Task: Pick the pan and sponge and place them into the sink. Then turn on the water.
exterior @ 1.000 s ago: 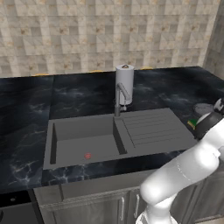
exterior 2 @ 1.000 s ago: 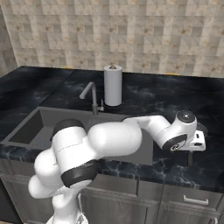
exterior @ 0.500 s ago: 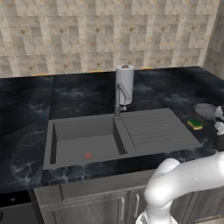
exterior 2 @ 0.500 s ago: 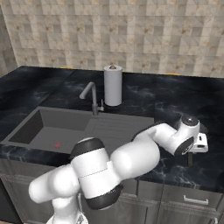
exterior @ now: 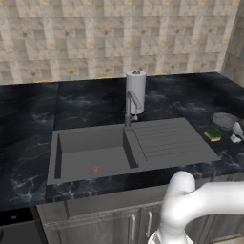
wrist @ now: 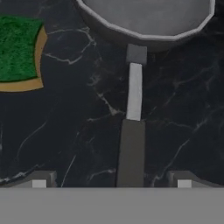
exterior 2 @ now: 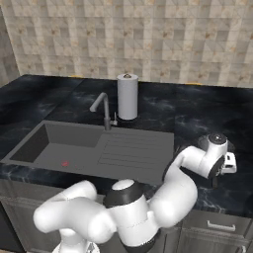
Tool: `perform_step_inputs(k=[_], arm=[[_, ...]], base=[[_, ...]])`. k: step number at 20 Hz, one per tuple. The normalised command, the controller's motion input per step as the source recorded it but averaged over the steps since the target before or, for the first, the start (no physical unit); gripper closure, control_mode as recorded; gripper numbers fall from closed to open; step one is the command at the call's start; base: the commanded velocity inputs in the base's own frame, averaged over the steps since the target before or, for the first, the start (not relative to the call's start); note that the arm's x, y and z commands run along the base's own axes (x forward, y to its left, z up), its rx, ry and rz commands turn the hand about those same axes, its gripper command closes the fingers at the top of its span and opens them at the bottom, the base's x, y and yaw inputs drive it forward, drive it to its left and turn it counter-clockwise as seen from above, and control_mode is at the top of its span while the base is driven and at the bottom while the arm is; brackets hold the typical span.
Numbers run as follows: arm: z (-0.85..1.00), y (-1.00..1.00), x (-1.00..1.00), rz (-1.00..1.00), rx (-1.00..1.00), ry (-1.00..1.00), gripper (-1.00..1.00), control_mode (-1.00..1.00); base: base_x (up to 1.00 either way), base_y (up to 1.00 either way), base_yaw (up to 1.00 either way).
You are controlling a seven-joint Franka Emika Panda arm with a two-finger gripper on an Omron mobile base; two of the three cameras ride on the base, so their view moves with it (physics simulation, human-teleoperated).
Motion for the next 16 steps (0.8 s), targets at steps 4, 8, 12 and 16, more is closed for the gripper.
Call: perform_step_inputs(k=[4, 8, 12, 16], arm=[[-0.29, -0.28, 0.33, 0.00, 0.00, 0.00, -1.00, -1.00], [-0.28, -0.30, 0.31, 0.00, 0.00, 0.00, -1.00, -1.00], [-0.28, -0.28, 0.28, 0.00, 0.00, 0.00, -1.00, -1.00], [-0.26, -0.15, 0.34, 0.00, 0.00, 0.01, 1.00, -1.00]], base=[[0.00, 0.00, 0.00], [0.00, 0.00, 0.00], [0.00, 0.00, 0.00], [0.00, 0.00, 0.00]])
